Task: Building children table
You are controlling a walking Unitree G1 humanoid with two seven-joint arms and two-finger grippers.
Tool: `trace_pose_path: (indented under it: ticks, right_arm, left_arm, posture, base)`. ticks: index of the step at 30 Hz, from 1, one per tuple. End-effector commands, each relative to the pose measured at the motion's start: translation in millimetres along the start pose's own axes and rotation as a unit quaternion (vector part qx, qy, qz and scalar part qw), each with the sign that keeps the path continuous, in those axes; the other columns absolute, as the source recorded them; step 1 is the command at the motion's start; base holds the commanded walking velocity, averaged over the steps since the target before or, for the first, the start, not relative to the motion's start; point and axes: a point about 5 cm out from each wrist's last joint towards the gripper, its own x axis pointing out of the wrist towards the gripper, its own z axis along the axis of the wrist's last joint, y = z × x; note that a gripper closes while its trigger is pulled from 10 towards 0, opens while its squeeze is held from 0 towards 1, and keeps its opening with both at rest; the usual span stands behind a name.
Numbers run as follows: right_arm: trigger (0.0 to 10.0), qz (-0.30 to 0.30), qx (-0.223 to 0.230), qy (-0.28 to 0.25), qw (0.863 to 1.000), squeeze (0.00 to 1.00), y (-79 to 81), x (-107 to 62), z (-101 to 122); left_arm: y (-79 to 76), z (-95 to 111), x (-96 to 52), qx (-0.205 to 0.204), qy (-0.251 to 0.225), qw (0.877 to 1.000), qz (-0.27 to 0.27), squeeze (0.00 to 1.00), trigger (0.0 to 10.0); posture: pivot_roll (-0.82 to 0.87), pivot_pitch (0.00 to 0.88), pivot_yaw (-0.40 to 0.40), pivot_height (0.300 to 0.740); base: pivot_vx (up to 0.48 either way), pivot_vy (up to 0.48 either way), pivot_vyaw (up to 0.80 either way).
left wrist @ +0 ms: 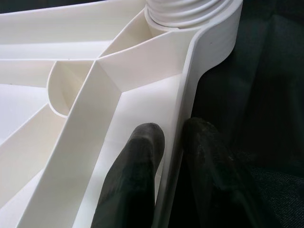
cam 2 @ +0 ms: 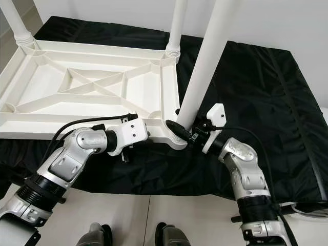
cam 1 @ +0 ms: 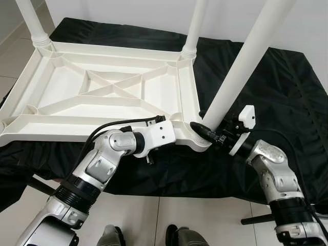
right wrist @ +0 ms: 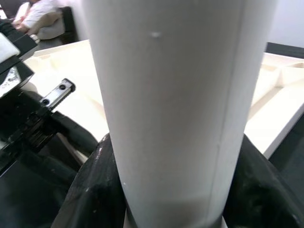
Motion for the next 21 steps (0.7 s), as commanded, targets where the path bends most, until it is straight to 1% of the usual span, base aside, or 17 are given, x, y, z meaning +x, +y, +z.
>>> trace_pose_path:
  ticks: [1,4,6,9,10,13,15,17,21]
  right_arm:
    - [10.0,-0.017,0.015,0.014,1.0,0.0,4.4,-3.6,-8]
    - [10.0,-0.041,0.026,0.011,0.999,0.0,10.3,-3.7,-9]
    - [10.0,-0.053,0.025,0.012,0.998,0.0,11.3,-3.8,-9]
    - [10.0,-0.088,0.014,0.02,0.996,0.0,13.1,-4.3,-10]
    - [10.0,-0.088,0.014,0.02,0.996,0.0,13.1,-4.3,-10]
    - [10.0,-0.126,0.002,0.028,0.992,0.0,13.6,-4.9,-11]
    - [10.0,-0.138,-0.003,0.026,0.99,0.0,14.6,-4.8,-11]
    - [10.0,-0.138,-0.003,0.026,0.99,0.0,14.6,-4.8,-11]
    - [10.0,-0.183,-0.004,0.011,0.983,0.0,20.3,-1.0,-6]
  left_arm:
    - [2.8,12,-1.0,0.026,-0.017,0.999,0.023,0.0,10.0]
    - [2.0,10,-0.1,0.024,-0.011,0.999,0.022,0.0,10.0]
    - [2.0,9,0.0,0.023,-0.009,0.999,0.023,0.0,10.0]
    - [2.1,9,-0.2,0.022,-0.007,0.999,0.025,0.0,10.0]
    - [2.1,9,-0.2,0.022,-0.007,0.999,0.025,0.0,10.0]
    - [2.4,8,-0.6,0.021,-0.006,0.999,0.025,0.0,10.0]
    - [2.6,8,-0.7,0.02,-0.005,0.999,0.025,0.0,10.0]
    - [2.6,8,-0.7,0.02,-0.005,0.999,0.025,0.0,10.0]
    - [3.3,8,-1.2,0.019,-0.004,0.999,0.026,0.0,10.0]
  posture:
    - [-0.04,0.169,-0.063,0.74]
    - [-0.04,0.171,-0.063,0.74]
    - [-0.04,0.171,-0.064,0.74]
    - [-0.04,0.173,-0.064,0.74]
    - [-0.04,0.173,-0.064,0.74]
    - [-0.04,0.176,-0.063,0.74]
    - [-0.04,0.177,-0.061,0.74]
    - [-0.04,0.177,-0.061,0.74]
    - [-0.04,0.182,-0.059,0.74]
  base:
    - [0.0,0.0,0.0]
    - [0.0,0.0,0.0]
    - [0.0,0.0,0.0]
    - [0.0,0.0,0.0]
    - [0.0,0.0,0.0]
    - [0.0,0.0,0.0]
    - [0.0,0.0,0.0]
    - [0.0,0.0,0.0]
    - [0.0,0.0,0.0]
